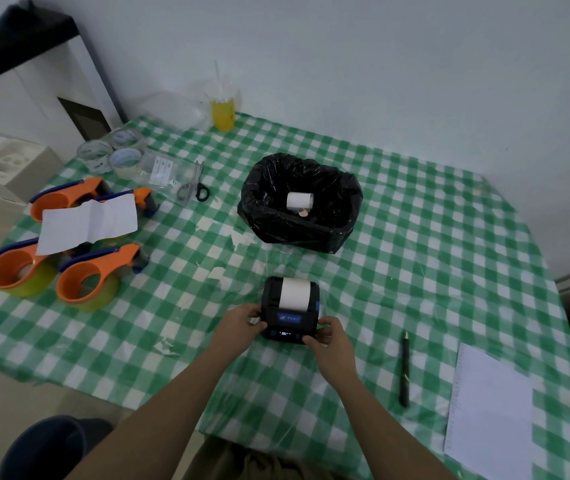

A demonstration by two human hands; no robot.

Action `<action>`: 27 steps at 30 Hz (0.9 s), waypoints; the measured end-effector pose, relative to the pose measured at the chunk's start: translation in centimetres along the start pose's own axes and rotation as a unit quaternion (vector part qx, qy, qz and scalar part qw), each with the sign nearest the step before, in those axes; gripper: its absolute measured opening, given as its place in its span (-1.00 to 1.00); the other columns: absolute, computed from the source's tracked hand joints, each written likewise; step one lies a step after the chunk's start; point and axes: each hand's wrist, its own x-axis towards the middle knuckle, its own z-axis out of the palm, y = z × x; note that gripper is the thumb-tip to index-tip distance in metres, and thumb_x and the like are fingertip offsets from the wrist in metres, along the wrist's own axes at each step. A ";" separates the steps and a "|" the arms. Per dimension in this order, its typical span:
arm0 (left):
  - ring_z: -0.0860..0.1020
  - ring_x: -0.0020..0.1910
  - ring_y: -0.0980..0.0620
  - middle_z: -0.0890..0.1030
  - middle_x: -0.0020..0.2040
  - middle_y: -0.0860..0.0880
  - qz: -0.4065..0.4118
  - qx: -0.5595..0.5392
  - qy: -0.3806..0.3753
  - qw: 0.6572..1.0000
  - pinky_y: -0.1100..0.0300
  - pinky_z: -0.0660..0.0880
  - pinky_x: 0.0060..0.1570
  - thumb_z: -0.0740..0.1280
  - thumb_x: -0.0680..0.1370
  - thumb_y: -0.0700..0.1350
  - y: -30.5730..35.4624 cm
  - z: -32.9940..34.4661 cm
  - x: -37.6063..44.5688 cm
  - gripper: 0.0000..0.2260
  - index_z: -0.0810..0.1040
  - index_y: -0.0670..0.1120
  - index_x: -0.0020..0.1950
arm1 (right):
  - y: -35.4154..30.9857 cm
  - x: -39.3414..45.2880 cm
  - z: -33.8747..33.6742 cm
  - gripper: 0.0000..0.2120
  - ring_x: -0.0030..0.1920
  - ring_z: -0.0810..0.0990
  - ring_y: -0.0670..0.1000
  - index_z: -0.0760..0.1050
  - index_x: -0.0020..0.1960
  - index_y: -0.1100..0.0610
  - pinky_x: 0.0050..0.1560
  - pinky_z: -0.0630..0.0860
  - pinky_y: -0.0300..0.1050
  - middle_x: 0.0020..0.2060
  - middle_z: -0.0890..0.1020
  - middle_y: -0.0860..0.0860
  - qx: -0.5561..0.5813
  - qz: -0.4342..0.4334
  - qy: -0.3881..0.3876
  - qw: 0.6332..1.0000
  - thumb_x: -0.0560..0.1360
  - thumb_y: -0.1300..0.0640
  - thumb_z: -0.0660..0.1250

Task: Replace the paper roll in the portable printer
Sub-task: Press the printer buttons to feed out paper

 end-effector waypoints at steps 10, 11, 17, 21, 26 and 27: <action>0.56 0.17 -0.09 0.61 0.18 -0.19 0.002 -0.002 -0.001 1.000 0.04 0.49 0.22 0.37 0.46 -0.24 0.0 -0.1 0.0 -0.69 0.54 -0.21 0.20 | -0.1 -0.1 -0.1 -0.69 -0.10 0.57 0.00 0.37 0.10 0.07 -0.24 0.43 -0.32 -0.13 0.56 0.01 0.017 -0.003 -0.005 1.000 0.43 0.22 0.40; 0.55 0.18 -0.10 0.61 0.18 -0.19 0.001 -0.002 -0.001 1.000 0.04 0.48 0.22 0.37 0.46 -0.24 -0.1 -0.1 0.0 -0.69 0.54 -0.21 0.20 | -0.1 -0.1 -0.1 -0.69 -0.10 0.57 0.01 0.38 0.12 0.10 -0.23 0.43 -0.31 -0.13 0.56 0.01 0.017 -0.001 -0.006 1.000 0.44 0.22 0.40; 0.56 0.16 -0.09 0.61 0.18 -0.19 0.002 0.000 0.000 1.000 0.06 0.49 0.20 0.38 0.46 -0.23 0.0 -0.1 0.1 -0.69 0.54 -0.20 0.20 | -0.1 -0.1 -0.1 -0.67 -0.10 0.57 0.01 0.39 0.15 0.14 -0.23 0.44 -0.30 -0.13 0.55 0.01 0.017 0.005 -0.005 1.000 0.44 0.22 0.40; 0.56 0.17 -0.09 0.61 0.19 -0.19 0.002 0.006 -0.002 1.000 0.08 0.48 0.19 0.37 0.46 -0.23 0.1 -0.1 0.0 -0.69 0.53 -0.21 0.20 | -0.2 0.0 -0.1 -0.66 -0.10 0.56 0.01 0.38 0.16 0.14 -0.24 0.43 -0.31 -0.12 0.56 0.02 0.012 0.006 -0.008 1.000 0.44 0.22 0.40; 0.55 0.18 -0.09 0.60 0.20 -0.18 -0.001 0.005 -0.002 1.000 0.07 0.48 0.21 0.37 0.47 -0.23 0.2 -0.1 0.0 -0.69 0.53 -0.20 0.21 | -0.2 0.0 -0.1 -0.66 -0.09 0.56 0.01 0.38 0.16 0.13 -0.24 0.43 -0.30 -0.11 0.56 0.01 0.008 0.008 -0.008 1.000 0.44 0.21 0.40; 0.55 0.18 -0.09 0.60 0.20 -0.18 -0.002 0.005 -0.002 1.000 0.07 0.47 0.20 0.37 0.47 -0.22 0.1 -0.1 0.0 -0.68 0.53 -0.20 0.21 | -0.1 0.0 -0.1 -0.66 -0.08 0.57 0.01 0.38 0.15 0.12 -0.23 0.44 -0.27 -0.11 0.56 0.01 0.007 0.009 -0.007 1.000 0.44 0.21 0.40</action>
